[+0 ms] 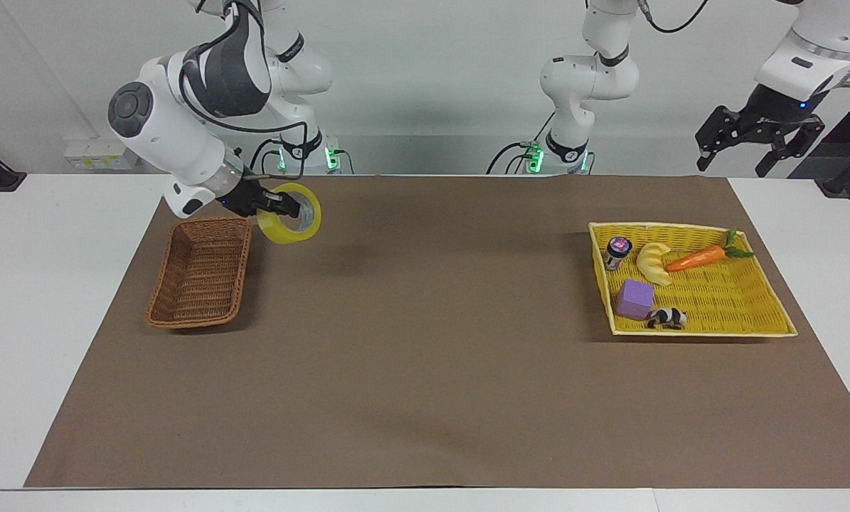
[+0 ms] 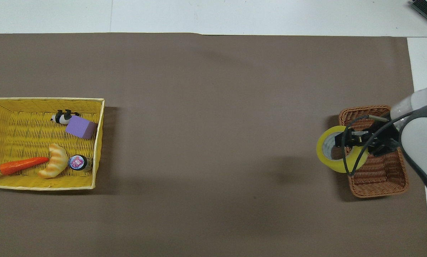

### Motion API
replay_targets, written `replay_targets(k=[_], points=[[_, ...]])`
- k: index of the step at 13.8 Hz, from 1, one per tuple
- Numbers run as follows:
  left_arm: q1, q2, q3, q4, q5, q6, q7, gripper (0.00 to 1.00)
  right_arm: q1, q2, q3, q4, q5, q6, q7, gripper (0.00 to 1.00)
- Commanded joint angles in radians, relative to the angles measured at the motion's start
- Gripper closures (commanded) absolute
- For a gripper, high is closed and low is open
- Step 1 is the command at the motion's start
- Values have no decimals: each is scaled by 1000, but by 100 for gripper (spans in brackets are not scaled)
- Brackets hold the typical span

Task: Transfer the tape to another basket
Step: 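Carry the tape with the right gripper into the wicker basket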

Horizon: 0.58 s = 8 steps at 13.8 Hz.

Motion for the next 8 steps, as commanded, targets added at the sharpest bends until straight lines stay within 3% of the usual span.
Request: replay_targets(k=[1,5,8], points=[[12,-4,-8,10,16,-28,24,0,-105,-55,15,-55,-41,25,-71,100],[10,-20,-8,-13,16,-28,19,0,-214,-53,14,-92,-87,65,-166,100],[3,-18,-10,-11,16,-18,16,0,-277,-47,14,-156,-121,165,-243,100]])
